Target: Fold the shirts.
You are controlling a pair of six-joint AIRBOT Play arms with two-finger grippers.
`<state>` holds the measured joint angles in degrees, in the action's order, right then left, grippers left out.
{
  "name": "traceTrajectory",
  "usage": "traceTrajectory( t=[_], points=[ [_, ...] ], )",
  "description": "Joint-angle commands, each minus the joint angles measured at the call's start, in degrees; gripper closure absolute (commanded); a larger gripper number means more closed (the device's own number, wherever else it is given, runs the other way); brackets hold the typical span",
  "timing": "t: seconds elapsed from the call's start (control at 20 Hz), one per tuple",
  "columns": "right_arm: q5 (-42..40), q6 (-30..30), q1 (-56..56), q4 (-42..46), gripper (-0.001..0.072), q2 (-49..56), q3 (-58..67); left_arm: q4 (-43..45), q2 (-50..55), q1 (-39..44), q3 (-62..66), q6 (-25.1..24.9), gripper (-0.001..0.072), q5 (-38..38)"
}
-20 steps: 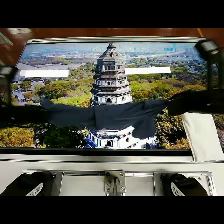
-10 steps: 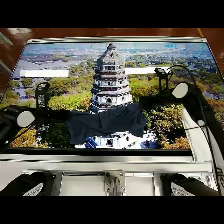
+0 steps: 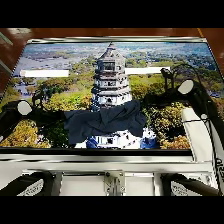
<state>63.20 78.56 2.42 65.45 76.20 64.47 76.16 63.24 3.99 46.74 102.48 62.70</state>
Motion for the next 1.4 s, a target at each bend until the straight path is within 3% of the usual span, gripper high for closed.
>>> traceTrajectory(
  t=[0.0, 0.25, 0.7, 0.75, 0.85, 0.9, 0.95, 1.0, 1.35],
  points=[
    [17.66, -2.71, -7.89, 7.82, 0.0016, -1.18, -0.85, -6.99, 0.17, -3.28, -3.52, -9.4, 0.0041, 8.44],
    [17.0, -3.69, -14.27, -0.81, 0.0016, -1.16, -8.48, -16.87, 0.9, -3.26, -13.73, -9.46, 0.0045, -1.77],
    [6.95, -2.73, -5.66, -2.84, 0.0016, -0.48, -12.46, -20.13, 8.55, -2.12, -14.43, -9.46, 0.0053, -4.24],
    [6.73, -2.32, -4.76, -2.86, 0.0016, 0.09, -12.46, -20.74, 9.11, -1.42, -14.45, -9.35, 0.0099, -5.33],
    [6.62, -1.68, -3.1, -2.89, 0.0016, 1.49, -12.46, -21.51, 9.46, -0.26, -14.4, -9.25, 0.0486, -7.43],
    [6.43, -1.53, -2.36, -2.95, 0.0016, 2.16, -12.46, -21.64, 9.44, -0.04, -14.36, -9.29, 0.058, -7.93],
    [6.05, -0.98, -1.77, -2.95, 0.0016, 2.69, -12.46, -21.7, 9.31, -0.02, -14.29, -9.92, 0.0593, -8.11],
    [5.49, -0.28, -1.2, -3.06, 0.0016, 3.21, -12.46, -21.77, 8.92, -0.02, -14.29, -11.3, 0.0671, -8.11],
    [-2.27, 2.27, 5.18, -9.66, 0.0017, 8.04, -12.46, -21.7, -0.02, -0.02, -14.29, -13.6, 0.0671, -8.22]
  ],
)
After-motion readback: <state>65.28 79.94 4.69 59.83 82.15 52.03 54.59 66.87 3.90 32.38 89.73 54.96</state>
